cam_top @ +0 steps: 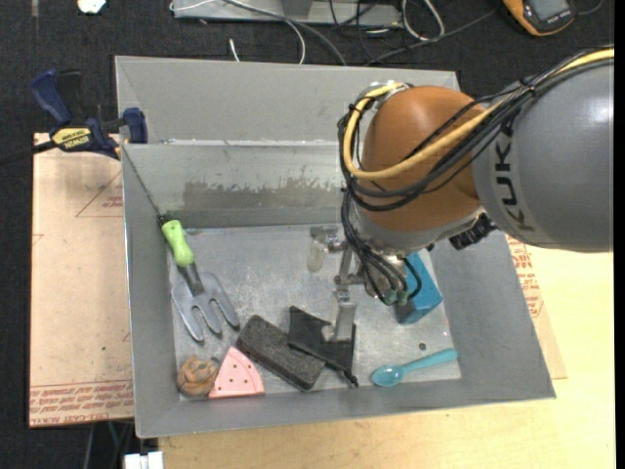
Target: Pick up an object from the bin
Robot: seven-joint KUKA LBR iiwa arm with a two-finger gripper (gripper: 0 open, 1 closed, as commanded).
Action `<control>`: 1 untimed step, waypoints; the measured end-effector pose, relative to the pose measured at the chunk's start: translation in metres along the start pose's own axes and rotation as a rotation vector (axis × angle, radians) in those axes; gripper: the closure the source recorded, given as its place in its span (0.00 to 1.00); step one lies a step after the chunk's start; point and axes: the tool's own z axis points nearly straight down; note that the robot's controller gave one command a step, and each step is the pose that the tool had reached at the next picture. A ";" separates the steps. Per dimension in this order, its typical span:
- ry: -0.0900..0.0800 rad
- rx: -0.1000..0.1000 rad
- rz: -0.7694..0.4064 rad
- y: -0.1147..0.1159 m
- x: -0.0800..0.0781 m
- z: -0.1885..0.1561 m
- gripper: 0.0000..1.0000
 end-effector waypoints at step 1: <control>-0.008 -0.001 0.003 -0.001 -0.001 -0.005 0.00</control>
Offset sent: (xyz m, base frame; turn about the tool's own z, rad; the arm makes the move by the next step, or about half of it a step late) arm -0.0138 0.0077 -0.0431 -0.1023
